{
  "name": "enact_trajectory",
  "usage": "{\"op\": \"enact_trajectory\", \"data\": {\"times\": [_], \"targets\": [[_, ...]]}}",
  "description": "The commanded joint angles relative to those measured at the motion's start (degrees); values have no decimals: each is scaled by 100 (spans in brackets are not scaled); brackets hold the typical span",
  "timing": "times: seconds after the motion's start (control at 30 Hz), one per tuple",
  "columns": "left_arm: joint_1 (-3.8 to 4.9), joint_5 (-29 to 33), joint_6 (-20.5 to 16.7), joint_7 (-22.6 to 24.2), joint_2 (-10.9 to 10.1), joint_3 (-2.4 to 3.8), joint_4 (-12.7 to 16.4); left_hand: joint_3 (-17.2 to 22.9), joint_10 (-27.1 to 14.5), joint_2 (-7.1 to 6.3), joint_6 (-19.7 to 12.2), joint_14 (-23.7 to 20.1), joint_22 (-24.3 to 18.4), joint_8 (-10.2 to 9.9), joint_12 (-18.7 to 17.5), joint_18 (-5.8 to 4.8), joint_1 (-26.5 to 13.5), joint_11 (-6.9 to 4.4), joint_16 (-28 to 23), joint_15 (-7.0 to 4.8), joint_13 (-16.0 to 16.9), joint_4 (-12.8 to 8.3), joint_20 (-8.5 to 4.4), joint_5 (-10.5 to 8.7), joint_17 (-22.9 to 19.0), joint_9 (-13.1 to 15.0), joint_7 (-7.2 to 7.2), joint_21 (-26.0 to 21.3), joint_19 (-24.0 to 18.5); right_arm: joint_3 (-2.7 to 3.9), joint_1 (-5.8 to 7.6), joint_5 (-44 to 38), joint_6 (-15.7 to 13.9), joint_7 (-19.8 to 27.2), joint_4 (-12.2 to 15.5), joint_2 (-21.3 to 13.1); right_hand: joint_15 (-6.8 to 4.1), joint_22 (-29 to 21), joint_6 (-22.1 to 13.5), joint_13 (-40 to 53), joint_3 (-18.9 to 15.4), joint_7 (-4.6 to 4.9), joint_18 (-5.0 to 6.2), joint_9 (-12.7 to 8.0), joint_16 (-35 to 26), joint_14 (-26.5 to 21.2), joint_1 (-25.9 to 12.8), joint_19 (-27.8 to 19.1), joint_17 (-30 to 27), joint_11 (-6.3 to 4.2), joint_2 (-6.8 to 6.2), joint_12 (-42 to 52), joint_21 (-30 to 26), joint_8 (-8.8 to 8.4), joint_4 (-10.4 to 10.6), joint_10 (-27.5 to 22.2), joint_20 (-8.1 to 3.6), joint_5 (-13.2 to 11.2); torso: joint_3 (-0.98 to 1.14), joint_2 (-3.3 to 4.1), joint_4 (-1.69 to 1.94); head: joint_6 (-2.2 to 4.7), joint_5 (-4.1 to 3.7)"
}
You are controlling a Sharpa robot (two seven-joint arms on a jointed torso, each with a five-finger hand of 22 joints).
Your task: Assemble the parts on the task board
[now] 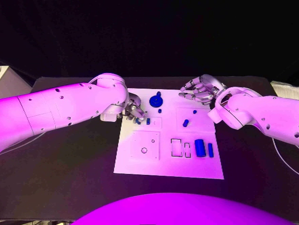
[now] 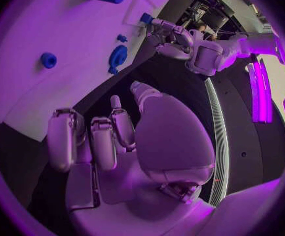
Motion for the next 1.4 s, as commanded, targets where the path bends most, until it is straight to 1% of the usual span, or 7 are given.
{"op": "enact_trajectory", "data": {"times": [0.03, 0.2, 0.57, 0.67, 0.77, 0.83, 1.4], "targets": [[-61, 167, 322, -97, 3, -43, 23, 652, 87, 39, 270, 606, 380, -38, -24, -103, 124, -41, 40, -55, 5, -717, -6, 326, 1510, 15, -217, 10, 20, 1, -3, -21, 78, 53, 9, -1, 15, 610, -35, 281, 18, 3, 43, -9, -37, 472, -30, 89, 1046, -5, -43, 29, -16, 8, 2, -22, 4, 28, -2, 1, 3, 1, -4], [-61, 179, 224, -92, -1, -43, 21, 475, 168, 21, 328, 606, 396, -77, -26, -113, 134, -57, 40, -63, 58, -647, -8, 295, 1510, 35, -241, 13, 49, 1, -3, -21, 76, 53, 11, -3, 15, 610, -35, 281, 18, 3, 43, -9, -37, 472, -30, 89, 1046, -5, -43, 29, -16, 8, 2, -22, 4, 28, -2, 1, 1, 1, -5], [-61, 187, 94, -89, -5, -44, 12, 333, 229, 12, 370, 606, 404, -113, -21, -120, 154, -71, 40, -71, 118, -579, -12, 272, 1510, 51, -259, 12, 70, 1, -3, -21, 70, 54, 12, -7, 15, 610, -35, 281, 18, 3, 43, -9, -37, 472, -30, 89, 1046, -5, -43, 29, -16, 8, 2, -22, 4, 28, -5, 0, 3, 1, -3], [-61, 182, 78, -93, -8, -44, 12, 241, 255, -28, 387, 606, 404, -131, -21, -122, 159, -77, 40, -75, 142, -554, -13, 268, 1510, 61, -268, 8, 76, 1, -3, -21, 69, 55, 10, -7, 15, 610, -35, 281, 18, 3, 43, -9, -37, 472, -30, 89, 1046, -5, -43, 29, -16, 8, 2, -22, 4, 28, -4, 0, 2, 1, -1], [-61, 176, 63, -93, -12, -44, 14, 92, 276, -119, 398, 606, 399, -158, -34, -123, 155, -85, 40, -79, 154, -514, -15, 268, 1510, 81, -282, -3, 82, 1, -3, -21, 69, 55, 8, -6, 15, 610, -35, 281, 18, 3, 43, -9, -37, 472, -30, 89, 1046, -5, -43, 29, -16, 8, 2, -22, 4, 28, -5, 0, 3, 1, -4], [-61, 174, 50, -92, -14, -44, 17, 53, 281, -145, 399, 606, 399, -168, -39, -124, 152, -88, 40, -81, 158, -497, -16, 269, 1510, 87, -285, -5, 85, 1, -3, -21, 69, 56, 7, -6, 15, 610, -35, 281, 18, 3, 43, -9, -37, 472, -30, 89, 1046, -5, -43, 29, -16, 8, 2, -22, 4, 28, -5, 1, 3, 1, -5], [-61, 169, 5, -100, -25, -43, 32, -219, 325, -273, 458, 606, 400, -215, -51, -130, 108, -108, 40, -93, 202, -305, -22, 239, 1510, 125, -318, -16, 107, 1, -3, -21, 74, 56, 1, -2, 15, 610, -35, 281, 18, 3, 43, -9, -37, 472, -30, 89, 1046, -5, -43, 29, -16, 8, 2, -22, 4, 28, -7, 1, 4, 1, -3]]}}
